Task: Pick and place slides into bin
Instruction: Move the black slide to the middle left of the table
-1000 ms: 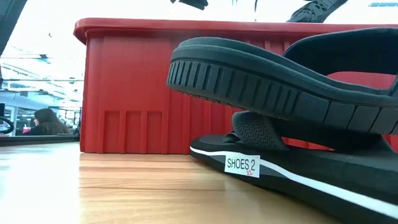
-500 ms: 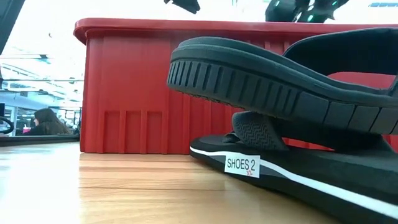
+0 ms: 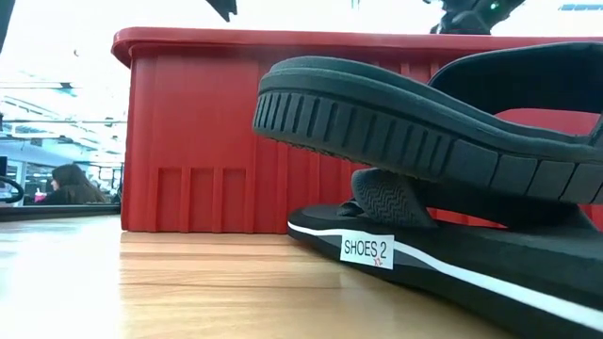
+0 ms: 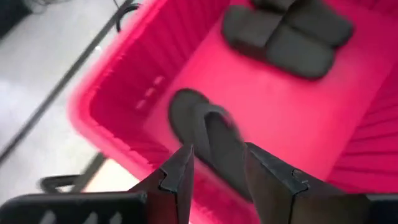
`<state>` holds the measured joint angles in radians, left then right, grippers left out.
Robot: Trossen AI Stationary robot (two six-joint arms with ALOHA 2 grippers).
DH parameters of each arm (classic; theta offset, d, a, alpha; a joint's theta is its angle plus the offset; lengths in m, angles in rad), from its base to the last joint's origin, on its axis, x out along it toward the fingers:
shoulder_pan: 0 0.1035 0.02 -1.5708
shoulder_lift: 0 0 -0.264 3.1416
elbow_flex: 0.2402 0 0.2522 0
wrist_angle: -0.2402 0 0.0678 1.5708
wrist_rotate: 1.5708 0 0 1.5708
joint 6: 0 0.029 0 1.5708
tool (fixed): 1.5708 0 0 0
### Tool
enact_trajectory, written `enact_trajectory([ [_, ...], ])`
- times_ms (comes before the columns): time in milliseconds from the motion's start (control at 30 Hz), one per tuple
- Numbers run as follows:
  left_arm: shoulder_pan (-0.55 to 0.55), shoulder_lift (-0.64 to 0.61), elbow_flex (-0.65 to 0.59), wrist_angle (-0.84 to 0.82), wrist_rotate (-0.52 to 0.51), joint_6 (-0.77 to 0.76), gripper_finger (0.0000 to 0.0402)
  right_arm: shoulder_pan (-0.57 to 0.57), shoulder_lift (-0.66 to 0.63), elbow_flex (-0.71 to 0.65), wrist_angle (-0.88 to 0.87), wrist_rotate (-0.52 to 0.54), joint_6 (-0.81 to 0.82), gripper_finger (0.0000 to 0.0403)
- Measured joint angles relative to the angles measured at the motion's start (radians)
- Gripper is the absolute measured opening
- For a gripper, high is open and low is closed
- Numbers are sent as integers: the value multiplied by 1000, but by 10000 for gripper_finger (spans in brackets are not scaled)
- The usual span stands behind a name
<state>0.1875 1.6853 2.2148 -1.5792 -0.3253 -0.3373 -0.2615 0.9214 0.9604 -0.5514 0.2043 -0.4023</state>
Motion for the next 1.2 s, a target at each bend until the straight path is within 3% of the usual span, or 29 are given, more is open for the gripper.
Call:
enact_trajectory([
  [167,-94,-24,-14,9,80,-51,134,28,-37,0,2,-84,2,150],
  [367,-197,-45,-40,9,42,-130,134,106,-66,1,1,-256,-1,150],
  [500,-247,-70,-46,8,26,-169,134,192,-87,1,2,-290,46,150],
  [767,-306,-76,-47,8,0,-195,134,393,-98,1,-8,-318,266,150],
  [1200,-323,-73,-47,8,2,-169,134,683,-72,2,-96,-340,800,150],
])
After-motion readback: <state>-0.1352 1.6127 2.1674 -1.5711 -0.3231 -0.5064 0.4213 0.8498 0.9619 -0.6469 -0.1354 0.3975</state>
